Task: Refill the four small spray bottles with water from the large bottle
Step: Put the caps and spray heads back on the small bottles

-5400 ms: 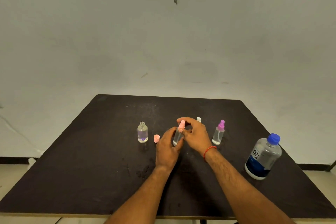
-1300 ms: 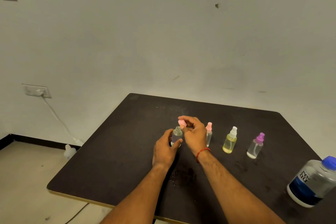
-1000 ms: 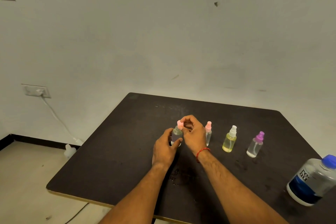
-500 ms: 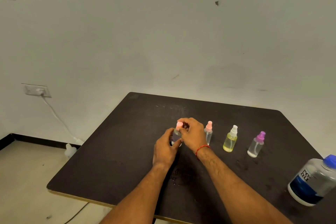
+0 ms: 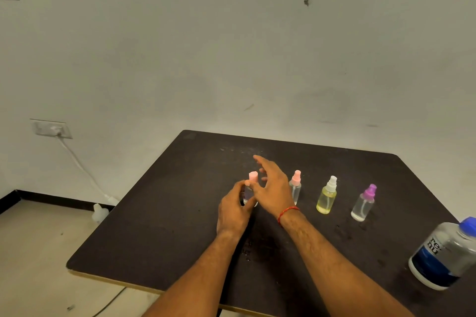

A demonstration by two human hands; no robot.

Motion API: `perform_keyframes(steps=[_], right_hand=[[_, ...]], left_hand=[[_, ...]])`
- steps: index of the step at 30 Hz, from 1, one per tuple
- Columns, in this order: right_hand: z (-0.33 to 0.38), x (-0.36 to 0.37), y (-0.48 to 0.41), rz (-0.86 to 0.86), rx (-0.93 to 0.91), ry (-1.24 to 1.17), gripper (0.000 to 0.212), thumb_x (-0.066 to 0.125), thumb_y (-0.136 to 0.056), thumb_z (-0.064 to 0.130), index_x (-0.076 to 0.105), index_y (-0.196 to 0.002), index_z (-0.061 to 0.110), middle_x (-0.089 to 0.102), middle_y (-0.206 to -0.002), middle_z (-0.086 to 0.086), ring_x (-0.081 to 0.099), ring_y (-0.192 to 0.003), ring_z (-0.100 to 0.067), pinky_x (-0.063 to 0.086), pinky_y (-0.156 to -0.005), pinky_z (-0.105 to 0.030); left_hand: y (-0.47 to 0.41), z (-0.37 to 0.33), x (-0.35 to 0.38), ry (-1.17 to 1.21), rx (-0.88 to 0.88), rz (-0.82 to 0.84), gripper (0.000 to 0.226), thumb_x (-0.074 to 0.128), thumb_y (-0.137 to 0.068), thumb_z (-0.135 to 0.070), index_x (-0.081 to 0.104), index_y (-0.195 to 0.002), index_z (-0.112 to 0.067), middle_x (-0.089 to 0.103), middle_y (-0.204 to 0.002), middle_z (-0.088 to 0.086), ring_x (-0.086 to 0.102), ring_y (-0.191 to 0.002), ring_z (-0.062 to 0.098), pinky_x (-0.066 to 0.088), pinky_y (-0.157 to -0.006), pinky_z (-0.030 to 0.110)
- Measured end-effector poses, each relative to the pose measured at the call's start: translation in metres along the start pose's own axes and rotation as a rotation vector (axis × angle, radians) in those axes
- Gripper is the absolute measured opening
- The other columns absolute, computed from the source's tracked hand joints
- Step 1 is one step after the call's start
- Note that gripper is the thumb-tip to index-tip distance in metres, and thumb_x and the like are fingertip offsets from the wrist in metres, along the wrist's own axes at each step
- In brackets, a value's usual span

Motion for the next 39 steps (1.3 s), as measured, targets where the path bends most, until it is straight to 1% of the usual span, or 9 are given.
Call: perform_keyframes(steps=[5, 11, 14, 18, 20, 24, 30, 34, 39], right_hand=[[0.0063, -0.0020, 0.0025, 0.022, -0.082, 0.005, 0.036, 0.065, -0.081, -0.005, 0.073, -0.107, 0.018, 0.068, -0.108, 0.004, 0.061, -0.103, -0.008, 0.054, -0.093, -0.034], [0.0049, -0.0043, -0.0037, -0.012, -0.013, 0.092, 0.019, 0.072, -0.085, 0.018, 0.070, -0.104, 0.019, 0.066, -0.098, 0.005, 0.060, -0.087, -0.005, 0.052, -0.083, -0.018], [0.0023, -0.0045, -0.0034, -0.015, 0.048, 0.097, 0.018, 0.077, -0.082, 0.026, 0.067, -0.096, 0.021, 0.066, -0.090, 0.007, 0.061, -0.082, -0.007, 0.054, -0.079, -0.020], [-0.0006, -0.0020, -0.0009, -0.003, 0.065, 0.105, 0.046, 0.076, -0.082, 0.031, 0.061, -0.125, 0.022, 0.067, -0.109, 0.005, 0.063, -0.096, -0.009, 0.055, -0.088, -0.027], [0.0014, -0.0015, 0.0008, -0.002, 0.020, 0.048, 0.051, 0.073, -0.085, 0.022, 0.056, -0.133, 0.022, 0.065, -0.120, 0.005, 0.063, -0.105, -0.011, 0.055, -0.093, -0.030], [0.0066, -0.0011, 0.0040, 0.029, -0.064, 0.062, 0.043, 0.069, -0.081, -0.002, 0.067, -0.120, 0.017, 0.066, -0.120, 0.000, 0.060, -0.111, -0.013, 0.050, -0.101, -0.032], [0.0052, -0.0025, 0.0004, -0.020, -0.051, 0.106, 0.030, 0.069, -0.087, 0.010, 0.068, -0.116, 0.017, 0.065, -0.111, 0.003, 0.060, -0.101, -0.008, 0.052, -0.095, -0.025], [0.0036, -0.0049, 0.0014, -0.016, -0.044, 0.068, 0.038, 0.071, -0.086, 0.017, 0.063, -0.123, 0.018, 0.063, -0.115, 0.003, 0.060, -0.103, -0.008, 0.051, -0.093, -0.023], [0.0050, -0.0050, 0.0020, -0.003, -0.102, 0.075, 0.044, 0.067, -0.085, 0.003, 0.063, -0.126, 0.018, 0.061, -0.124, 0.001, 0.058, -0.114, -0.013, 0.051, -0.100, -0.033]], left_hand=[[0.0002, -0.0027, -0.0005, -0.003, 0.047, 0.001, 0.023, 0.071, -0.091, -0.037, 0.062, -0.112, -0.037, 0.070, -0.099, -0.016, 0.068, -0.092, 0.005, 0.060, -0.084, 0.035], [0.0002, -0.0029, -0.0010, -0.020, 0.015, 0.004, 0.031, 0.074, -0.090, -0.036, 0.060, -0.118, -0.039, 0.068, -0.103, -0.018, 0.066, -0.095, 0.002, 0.055, -0.083, 0.020], [0.0005, -0.0023, -0.0008, -0.034, -0.016, 0.005, 0.035, 0.075, -0.089, -0.035, 0.059, -0.120, -0.038, 0.067, -0.105, -0.017, 0.064, -0.096, 0.001, 0.050, -0.083, 0.017], [-0.0002, 0.0003, 0.0003, -0.011, -0.036, 0.005, 0.033, 0.073, -0.090, -0.035, 0.060, -0.120, -0.037, 0.069, -0.109, -0.016, 0.066, -0.100, 0.004, 0.055, -0.089, 0.024], [-0.0001, -0.0021, -0.0006, -0.002, -0.018, 0.004, 0.031, 0.073, -0.091, -0.034, 0.061, -0.119, -0.035, 0.070, -0.108, -0.015, 0.066, -0.099, 0.004, 0.055, -0.088, 0.024], [0.0018, -0.0052, -0.0028, 0.017, -0.004, -0.005, 0.024, 0.071, -0.092, -0.031, 0.063, -0.115, -0.032, 0.071, -0.101, -0.015, 0.067, -0.096, 0.002, 0.057, -0.088, 0.028], [-0.0002, -0.0047, -0.0026, -0.004, -0.006, -0.002, 0.027, 0.073, -0.090, -0.032, 0.062, -0.115, -0.034, 0.069, -0.102, -0.015, 0.066, -0.097, 0.003, 0.057, -0.089, 0.027], [0.0001, -0.0052, -0.0018, 0.006, 0.009, 0.002, 0.027, 0.073, -0.091, -0.034, 0.061, -0.114, -0.039, 0.069, -0.103, -0.017, 0.066, -0.097, 0.000, 0.056, -0.088, 0.025], [0.0006, -0.0043, -0.0026, 0.010, 0.013, -0.009, 0.027, 0.074, -0.090, -0.033, 0.062, -0.114, -0.037, 0.070, -0.102, -0.018, 0.066, -0.096, -0.001, 0.058, -0.088, 0.028]])
Point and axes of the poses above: each hand's wrist, its own y-axis away from the middle knuckle, its own x-axis out of the palm, z = x × y, the point moved 6 cm from there along -y, towards the middle knuckle
